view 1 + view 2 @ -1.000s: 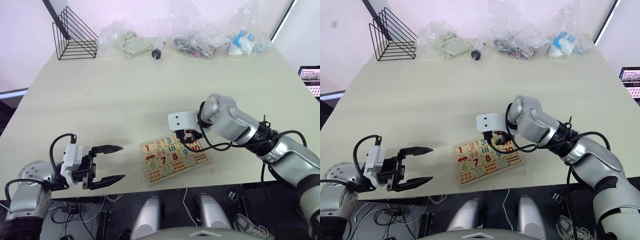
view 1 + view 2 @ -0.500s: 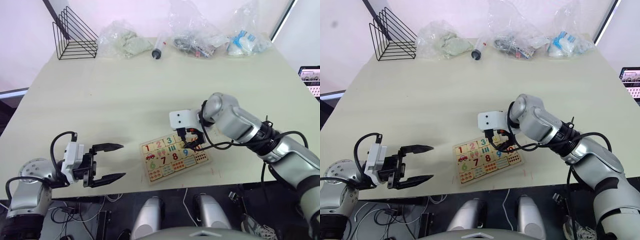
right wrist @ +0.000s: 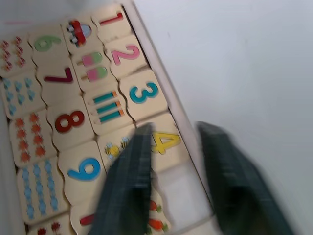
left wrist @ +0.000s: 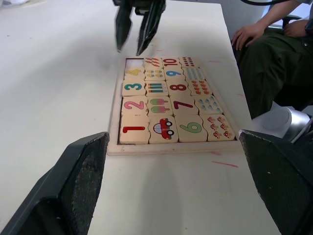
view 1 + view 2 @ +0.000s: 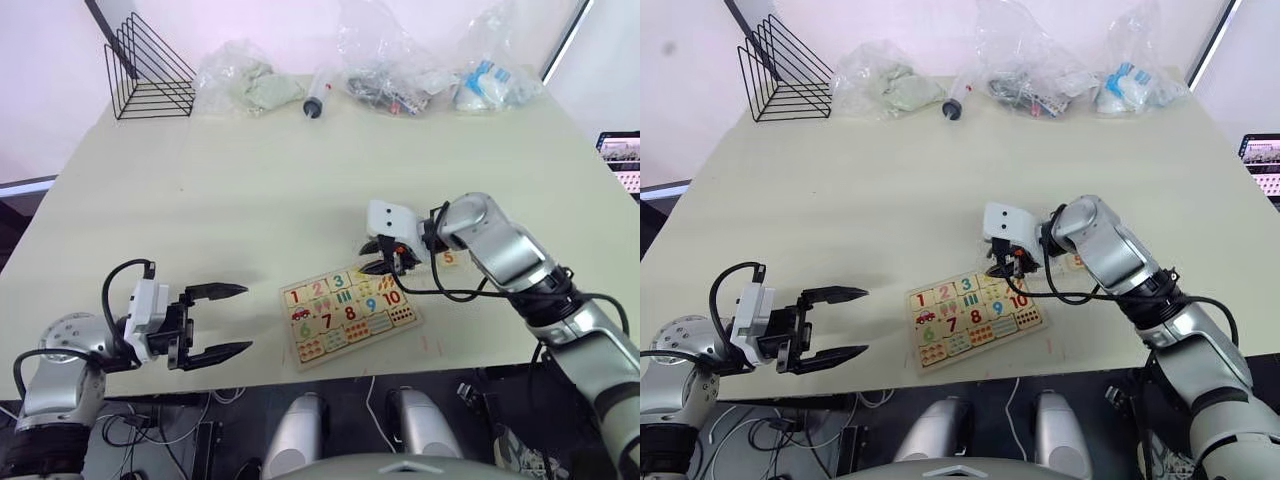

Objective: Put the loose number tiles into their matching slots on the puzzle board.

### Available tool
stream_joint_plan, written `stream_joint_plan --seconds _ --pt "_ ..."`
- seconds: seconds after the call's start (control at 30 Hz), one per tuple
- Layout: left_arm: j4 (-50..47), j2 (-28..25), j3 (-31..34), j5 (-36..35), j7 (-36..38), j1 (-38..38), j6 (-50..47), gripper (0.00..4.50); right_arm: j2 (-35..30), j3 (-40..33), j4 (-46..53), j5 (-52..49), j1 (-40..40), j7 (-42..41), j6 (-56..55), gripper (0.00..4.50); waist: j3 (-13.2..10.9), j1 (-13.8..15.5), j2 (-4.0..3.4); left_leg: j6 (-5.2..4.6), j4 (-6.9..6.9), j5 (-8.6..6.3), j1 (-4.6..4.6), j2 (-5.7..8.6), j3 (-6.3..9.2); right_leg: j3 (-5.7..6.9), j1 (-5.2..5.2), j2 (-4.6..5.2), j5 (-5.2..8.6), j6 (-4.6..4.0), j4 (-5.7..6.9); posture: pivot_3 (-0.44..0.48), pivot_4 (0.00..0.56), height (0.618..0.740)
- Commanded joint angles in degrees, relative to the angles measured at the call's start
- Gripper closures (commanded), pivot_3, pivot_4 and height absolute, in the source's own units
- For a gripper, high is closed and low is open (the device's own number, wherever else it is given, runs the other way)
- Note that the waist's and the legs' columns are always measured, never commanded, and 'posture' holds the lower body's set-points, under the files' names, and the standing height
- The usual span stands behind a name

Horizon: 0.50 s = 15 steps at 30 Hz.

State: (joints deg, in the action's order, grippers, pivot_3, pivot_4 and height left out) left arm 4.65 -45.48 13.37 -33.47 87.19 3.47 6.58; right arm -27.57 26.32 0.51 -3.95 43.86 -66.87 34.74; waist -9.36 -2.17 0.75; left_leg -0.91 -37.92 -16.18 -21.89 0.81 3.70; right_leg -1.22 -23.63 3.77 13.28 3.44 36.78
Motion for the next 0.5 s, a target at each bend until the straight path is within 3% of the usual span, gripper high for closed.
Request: stream_joint_plan --seconds 0.03,0.3,0.5 --pt "0.00 -0.18 0.60 -0.12 0.56 -0.22 -0.02 0.00 1.15 -3.99 -0.64 -2.63 -1.48 1.17 -4.89 4.47 0.00 0.00 0.00 0.00 0.00 0.00 0.00 0.00 -0.01 0.00 0.00 0.00 0.00 0.00 0.00 0.000 0.150 0.740" --pt "0.14 -0.06 0.13 0.47 0.61 -0.84 0.12 0.00 3.61 -5.21 -8.05 -3.40 -6.06 0.67 -19.02 4.47 0.00 0.01 0.00 0.00 -0.01 0.00 0.02 0.01 -0.02 -0.01 0.02 -0.02 0.00 0.00 0.01 0.000 0.150 0.740" --pt "0.11 -0.03 -0.07 1.10 0.38 -0.90 0.38 0.00 3.53 -3.69 -13.28 0.10 -7.30 1.97 -21.75 4.47 0.00 -0.03 -0.01 0.00 -0.02 0.00 0.03 0.01 -0.04 -0.02 0.03 -0.04 0.00 0.00 0.02 0.000 0.150 0.740"
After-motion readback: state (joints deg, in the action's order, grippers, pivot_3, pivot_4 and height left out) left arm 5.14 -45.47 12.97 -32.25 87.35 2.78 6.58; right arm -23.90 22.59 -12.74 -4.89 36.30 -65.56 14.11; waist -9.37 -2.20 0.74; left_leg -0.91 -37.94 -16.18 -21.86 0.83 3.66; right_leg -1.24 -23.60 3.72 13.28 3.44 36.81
